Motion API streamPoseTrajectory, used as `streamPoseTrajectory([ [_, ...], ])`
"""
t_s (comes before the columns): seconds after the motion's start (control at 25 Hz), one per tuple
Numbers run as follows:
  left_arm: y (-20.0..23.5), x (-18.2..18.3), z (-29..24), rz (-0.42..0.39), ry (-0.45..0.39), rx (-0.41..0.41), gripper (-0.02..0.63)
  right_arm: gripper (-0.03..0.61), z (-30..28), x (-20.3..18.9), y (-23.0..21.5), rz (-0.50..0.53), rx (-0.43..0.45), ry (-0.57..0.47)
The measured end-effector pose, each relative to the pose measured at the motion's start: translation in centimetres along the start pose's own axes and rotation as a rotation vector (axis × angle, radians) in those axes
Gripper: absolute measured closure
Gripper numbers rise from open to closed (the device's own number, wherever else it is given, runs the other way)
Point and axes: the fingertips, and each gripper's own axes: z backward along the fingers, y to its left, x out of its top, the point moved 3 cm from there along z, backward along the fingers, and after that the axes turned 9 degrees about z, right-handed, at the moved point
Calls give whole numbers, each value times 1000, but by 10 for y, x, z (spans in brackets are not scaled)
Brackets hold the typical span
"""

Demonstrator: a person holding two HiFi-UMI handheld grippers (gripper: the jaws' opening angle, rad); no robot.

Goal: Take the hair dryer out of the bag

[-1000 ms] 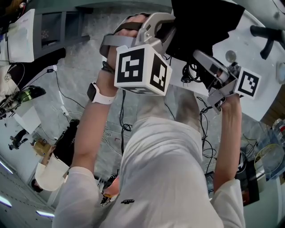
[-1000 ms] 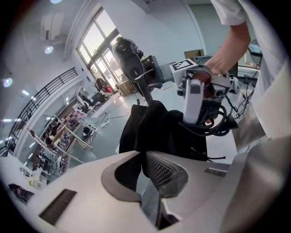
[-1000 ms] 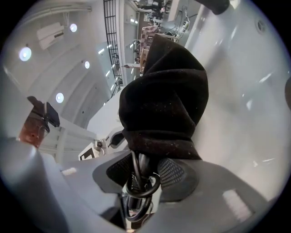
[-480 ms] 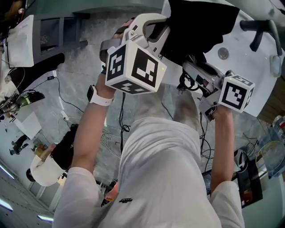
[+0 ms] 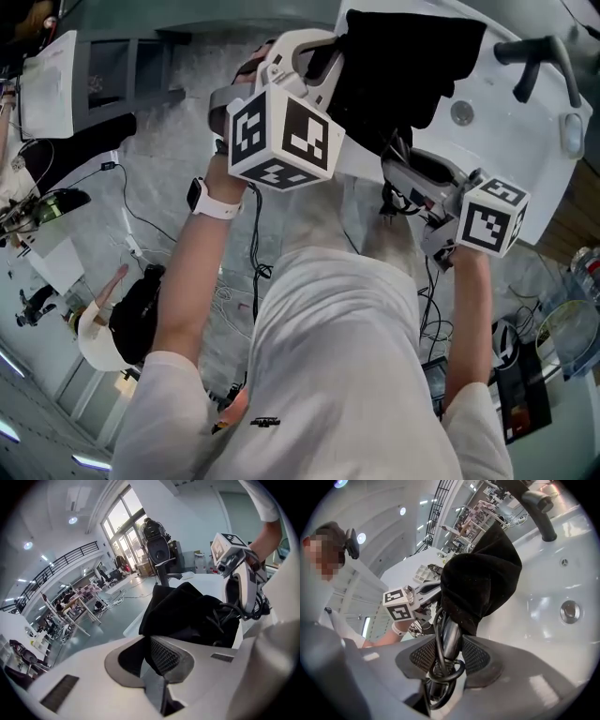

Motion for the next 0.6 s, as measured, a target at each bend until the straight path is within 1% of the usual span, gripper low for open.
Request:
streamPoseTrajectory([
  [0.12, 3, -11, -2, 14, 12, 10, 578, 407, 2, 0, 2, -34, 42, -25],
  [0.24, 6, -15, -3, 45, -2, 0, 578, 407, 2, 2, 3, -61, 83, -45],
  [0.44, 13, -24, -10, 67, -21, -11, 569, 407, -2, 2, 8, -66, 127, -50],
  [0.52, 12, -29, -12, 104, -34, -33, 565, 407, -1, 0, 9, -72, 138, -51],
  [0.6, 13, -33, -13, 188, -66, -84, 552, 407, 1, -1, 9, -91, 158, -60],
])
